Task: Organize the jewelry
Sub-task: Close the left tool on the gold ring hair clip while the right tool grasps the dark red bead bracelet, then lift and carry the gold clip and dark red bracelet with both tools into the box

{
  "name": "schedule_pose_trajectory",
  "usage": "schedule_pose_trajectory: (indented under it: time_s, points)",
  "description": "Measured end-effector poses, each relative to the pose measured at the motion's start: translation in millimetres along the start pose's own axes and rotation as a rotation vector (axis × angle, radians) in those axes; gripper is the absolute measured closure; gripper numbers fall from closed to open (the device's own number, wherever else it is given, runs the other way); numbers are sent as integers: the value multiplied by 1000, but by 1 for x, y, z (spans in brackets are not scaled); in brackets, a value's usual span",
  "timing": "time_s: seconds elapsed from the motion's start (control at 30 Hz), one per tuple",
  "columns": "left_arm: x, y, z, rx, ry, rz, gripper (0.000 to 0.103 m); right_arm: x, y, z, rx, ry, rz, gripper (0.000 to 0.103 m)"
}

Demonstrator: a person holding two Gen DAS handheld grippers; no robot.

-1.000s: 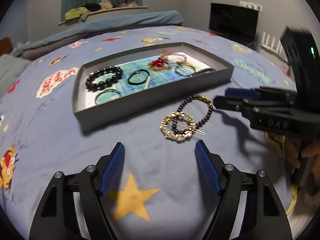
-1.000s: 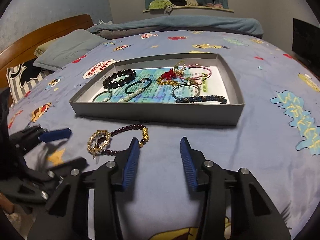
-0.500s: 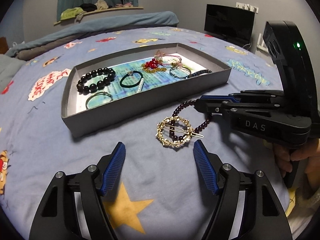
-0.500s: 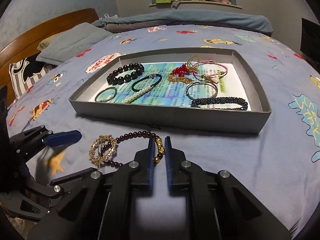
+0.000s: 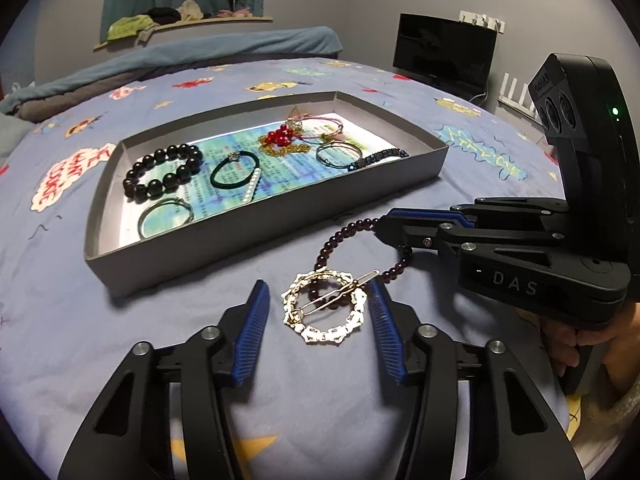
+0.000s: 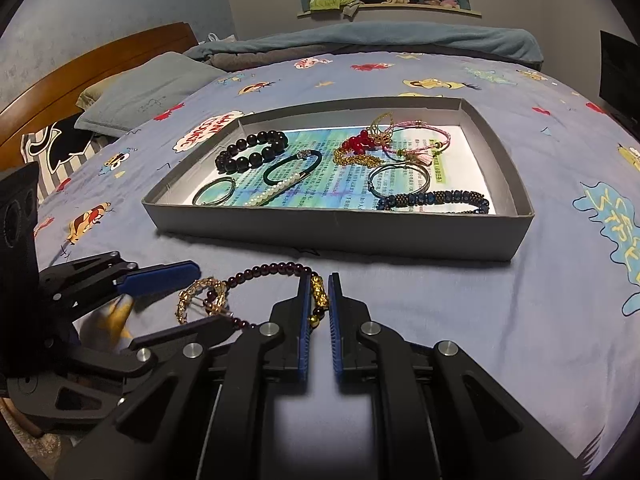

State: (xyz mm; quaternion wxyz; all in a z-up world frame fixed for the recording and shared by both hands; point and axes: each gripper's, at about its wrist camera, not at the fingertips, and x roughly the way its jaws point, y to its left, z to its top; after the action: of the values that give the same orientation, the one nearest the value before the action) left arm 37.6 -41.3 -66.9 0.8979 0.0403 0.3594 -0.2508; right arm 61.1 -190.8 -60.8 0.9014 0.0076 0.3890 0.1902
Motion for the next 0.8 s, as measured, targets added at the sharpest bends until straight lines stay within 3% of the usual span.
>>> schedule_pose_trajectory:
  time_s: [0.07,0.47,0.8]
  points:
    - [0,-1,0,5,3,-13,60,0,0,0,1,-1,1,94]
    - [-13,-10,-1,52,-14,11,61,-9,3,0,-19,-37,-9,95]
    - [-48,1,9,13,-84,26,61,-53,16,9,-58,-155,8,95]
